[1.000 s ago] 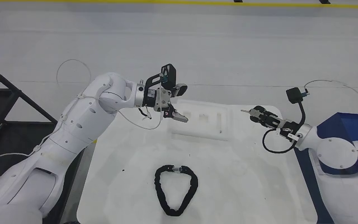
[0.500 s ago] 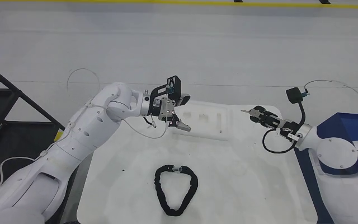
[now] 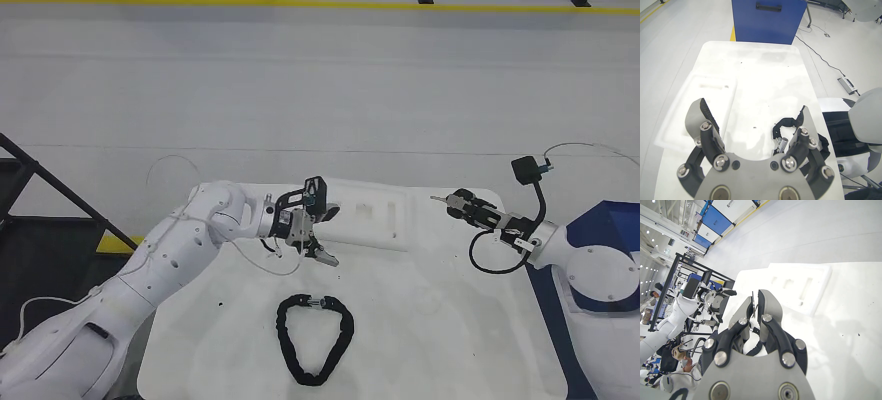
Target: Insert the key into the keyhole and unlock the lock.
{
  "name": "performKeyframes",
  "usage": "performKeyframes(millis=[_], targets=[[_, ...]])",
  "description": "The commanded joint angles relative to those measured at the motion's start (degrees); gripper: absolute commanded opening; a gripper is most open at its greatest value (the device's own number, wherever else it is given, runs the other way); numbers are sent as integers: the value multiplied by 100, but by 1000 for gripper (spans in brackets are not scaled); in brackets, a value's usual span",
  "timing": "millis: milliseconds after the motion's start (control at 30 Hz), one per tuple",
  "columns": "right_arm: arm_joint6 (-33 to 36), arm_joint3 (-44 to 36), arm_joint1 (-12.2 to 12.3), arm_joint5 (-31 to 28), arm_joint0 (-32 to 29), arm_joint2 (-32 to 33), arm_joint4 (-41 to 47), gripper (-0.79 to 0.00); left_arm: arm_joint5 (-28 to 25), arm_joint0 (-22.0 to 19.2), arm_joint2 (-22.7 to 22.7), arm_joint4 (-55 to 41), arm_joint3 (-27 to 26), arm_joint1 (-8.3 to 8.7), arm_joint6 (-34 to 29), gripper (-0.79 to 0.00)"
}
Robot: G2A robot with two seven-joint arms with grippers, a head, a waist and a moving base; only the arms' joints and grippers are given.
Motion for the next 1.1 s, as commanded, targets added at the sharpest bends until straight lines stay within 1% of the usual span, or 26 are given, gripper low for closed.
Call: performKeyframes(millis=[0, 100, 200, 333, 433, 567, 733, 1067], targets=[[0, 0, 0, 0, 0, 0, 0, -785, 0, 73, 95, 312, -27, -5, 274, 0], [0, 0, 0, 0, 0, 0, 0, -785, 0, 203, 340, 858, 68, 2, 821, 0], [0, 0, 0, 0, 0, 0, 0, -785, 0, 212, 688, 1337, 248, 5, 1417, 0], [0, 0, 0, 0, 0, 0, 0, -785, 0, 13, 1213, 1827, 493, 17, 2100, 0], [0, 0, 0, 0, 0, 0, 0, -785, 0, -215, 1738, 2208, 743, 49, 2808, 0], [0, 0, 0, 0, 0, 0, 0, -785, 0, -551, 2472, 2717, 1024, 75, 3561, 0], [0, 0, 0, 0, 0, 0, 0, -785, 0, -494, 2510, 3473, 1207, 63, 4105, 0], [0, 0, 0, 0, 0, 0, 0, -785, 0, -486, 2510, 3517, 1216, 61, 4133, 0]])
